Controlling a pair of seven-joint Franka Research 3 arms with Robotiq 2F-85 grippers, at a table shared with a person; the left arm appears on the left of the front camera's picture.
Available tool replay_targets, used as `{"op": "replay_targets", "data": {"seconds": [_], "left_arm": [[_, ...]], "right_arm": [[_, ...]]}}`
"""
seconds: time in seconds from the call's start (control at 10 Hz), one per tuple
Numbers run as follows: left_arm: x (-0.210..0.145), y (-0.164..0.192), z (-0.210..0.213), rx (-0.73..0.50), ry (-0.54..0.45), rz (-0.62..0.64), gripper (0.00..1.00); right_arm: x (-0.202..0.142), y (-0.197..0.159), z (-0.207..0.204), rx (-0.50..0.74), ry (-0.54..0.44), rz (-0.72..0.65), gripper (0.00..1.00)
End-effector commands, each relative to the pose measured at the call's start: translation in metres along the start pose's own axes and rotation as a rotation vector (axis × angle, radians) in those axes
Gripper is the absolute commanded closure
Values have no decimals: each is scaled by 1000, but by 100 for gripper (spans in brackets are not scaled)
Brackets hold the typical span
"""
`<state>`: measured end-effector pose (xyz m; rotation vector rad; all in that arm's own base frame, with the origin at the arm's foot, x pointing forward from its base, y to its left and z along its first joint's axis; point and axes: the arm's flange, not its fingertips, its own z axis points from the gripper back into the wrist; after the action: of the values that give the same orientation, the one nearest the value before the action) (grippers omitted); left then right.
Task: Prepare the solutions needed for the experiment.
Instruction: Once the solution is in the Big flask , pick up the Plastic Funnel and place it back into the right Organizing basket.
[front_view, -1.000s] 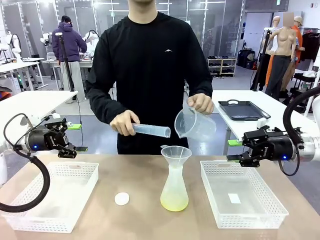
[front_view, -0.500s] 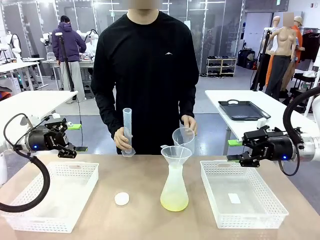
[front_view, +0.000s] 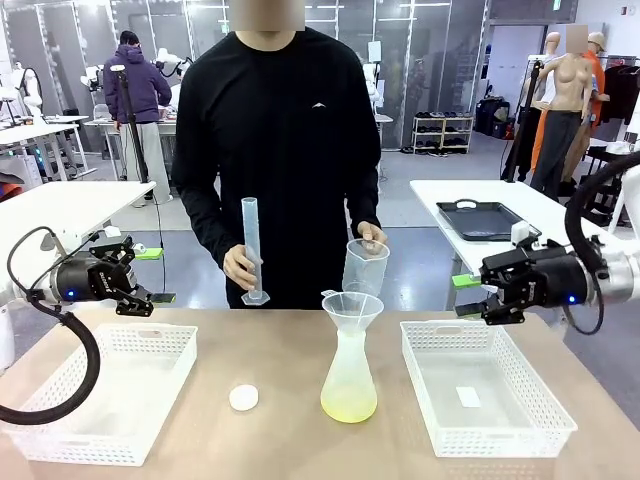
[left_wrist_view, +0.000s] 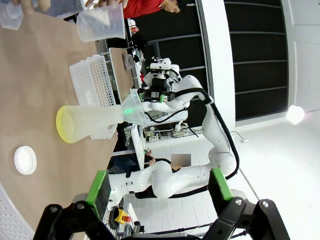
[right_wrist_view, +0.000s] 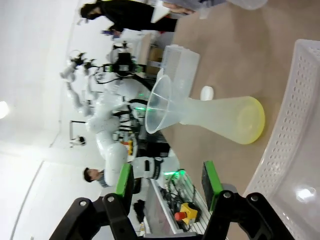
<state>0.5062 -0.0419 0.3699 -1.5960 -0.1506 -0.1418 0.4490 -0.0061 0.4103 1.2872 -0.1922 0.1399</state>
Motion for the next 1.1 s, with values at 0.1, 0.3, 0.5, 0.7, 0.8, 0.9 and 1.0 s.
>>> {"op": "replay_targets", "data": {"seconds": [0.1, 0.3, 0.5, 0.7, 0.8, 0.9, 1.0], "left_arm": [[0, -3, 0, 3, 4, -6, 0], [0, -3, 0, 3, 4, -6, 0], [0, -3, 0, 3, 4, -6, 0], [0, -3, 0, 3, 4, -6, 0], [0, -3, 0, 3, 4, -6, 0], [0, -3, 0, 3, 4, -6, 0], [0, -3, 0, 3, 4, -6, 0]], "right_arm": [[-3, 56, -9, -276, 57, -53, 30], [4, 88, -12, -458, 82, -104, 30], [9, 123, -18, -535, 102, -125, 30], [12, 144, -19, -561, 53, -147, 30], [12, 148, -19, -594, 29, -163, 30], [11, 148, -18, -565, 45, -157, 30], [11, 145, -18, -556, 52, -125, 30]]}}
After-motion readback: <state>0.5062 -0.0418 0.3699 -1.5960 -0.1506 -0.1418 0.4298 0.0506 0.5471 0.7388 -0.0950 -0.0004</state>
